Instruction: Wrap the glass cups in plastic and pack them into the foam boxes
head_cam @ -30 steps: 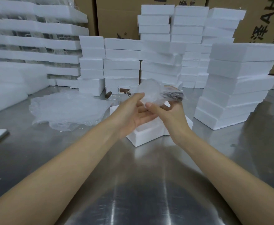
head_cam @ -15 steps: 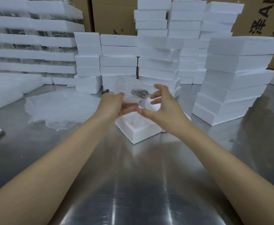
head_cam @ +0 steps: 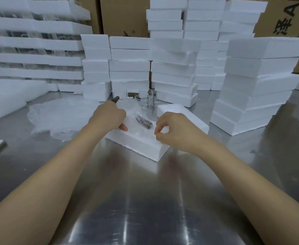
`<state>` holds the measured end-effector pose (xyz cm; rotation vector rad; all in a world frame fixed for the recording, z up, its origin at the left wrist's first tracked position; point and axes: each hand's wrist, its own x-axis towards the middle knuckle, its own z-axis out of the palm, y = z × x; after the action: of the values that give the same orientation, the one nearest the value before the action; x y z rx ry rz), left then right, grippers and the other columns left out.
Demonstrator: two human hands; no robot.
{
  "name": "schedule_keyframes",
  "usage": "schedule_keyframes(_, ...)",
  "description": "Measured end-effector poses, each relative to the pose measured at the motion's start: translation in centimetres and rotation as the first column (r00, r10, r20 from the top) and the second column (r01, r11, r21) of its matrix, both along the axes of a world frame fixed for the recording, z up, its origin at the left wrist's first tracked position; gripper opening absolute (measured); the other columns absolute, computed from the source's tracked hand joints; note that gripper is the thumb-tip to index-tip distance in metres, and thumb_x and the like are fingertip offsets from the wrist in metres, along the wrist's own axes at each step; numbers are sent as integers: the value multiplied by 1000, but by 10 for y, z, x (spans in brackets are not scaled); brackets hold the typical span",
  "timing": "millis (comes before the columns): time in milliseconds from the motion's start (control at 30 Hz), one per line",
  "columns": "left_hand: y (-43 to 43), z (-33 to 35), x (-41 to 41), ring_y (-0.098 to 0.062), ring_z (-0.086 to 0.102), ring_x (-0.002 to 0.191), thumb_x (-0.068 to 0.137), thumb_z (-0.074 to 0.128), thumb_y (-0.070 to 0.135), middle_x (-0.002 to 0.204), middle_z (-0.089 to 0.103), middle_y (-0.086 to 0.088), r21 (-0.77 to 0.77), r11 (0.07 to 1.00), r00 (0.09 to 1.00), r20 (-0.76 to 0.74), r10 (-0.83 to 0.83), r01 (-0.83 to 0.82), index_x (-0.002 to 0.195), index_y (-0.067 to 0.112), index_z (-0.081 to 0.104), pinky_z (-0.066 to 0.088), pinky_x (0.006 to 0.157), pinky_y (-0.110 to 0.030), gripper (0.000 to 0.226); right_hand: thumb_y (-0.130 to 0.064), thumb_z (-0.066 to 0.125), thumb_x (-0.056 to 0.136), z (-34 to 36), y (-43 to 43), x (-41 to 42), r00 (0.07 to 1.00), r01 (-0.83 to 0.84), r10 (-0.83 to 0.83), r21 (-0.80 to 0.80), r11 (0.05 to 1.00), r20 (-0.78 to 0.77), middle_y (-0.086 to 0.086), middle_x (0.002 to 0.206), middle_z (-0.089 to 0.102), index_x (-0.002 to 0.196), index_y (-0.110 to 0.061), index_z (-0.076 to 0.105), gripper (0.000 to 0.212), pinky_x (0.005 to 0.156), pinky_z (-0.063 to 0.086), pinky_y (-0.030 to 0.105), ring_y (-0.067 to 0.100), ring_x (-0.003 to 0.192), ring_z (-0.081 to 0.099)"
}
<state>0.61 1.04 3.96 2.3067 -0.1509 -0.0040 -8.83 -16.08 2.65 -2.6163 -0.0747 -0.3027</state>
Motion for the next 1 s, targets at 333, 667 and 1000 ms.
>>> schedule_keyframes(333,2,5,-4,-31,53,96,92,48,42,110,52,-8,392,910,890,452,-58,-139,124,16,53,34,73,-33,42,-26,60,84,-1,-3,3,1000,-17,17,-41,999,7,-5,116,57,100,-19,68,19,92,47,37,13,104,56)
schedule_keyframes(667,4,-2,9,-39,57,103,88,44,4,118,63,-16,404,914,831,494,-255,40,118,16,70,41,73,-30,41,-25,58,87,-3,-5,6,1000,-18,20,-116,993,14,-3,122,56,108,-16,64,23,97,42,36,15,113,51)
schedule_keyframes(1000,3,-6,11,-28,52,120,92,44,8,136,52,-5,374,924,904,363,-225,80,120,22,68,45,93,-40,39,-59,56,85,1,-9,2,1000,-20,20,79,997,-10,-11,115,54,133,-25,39,61,73,36,15,9,106,53)
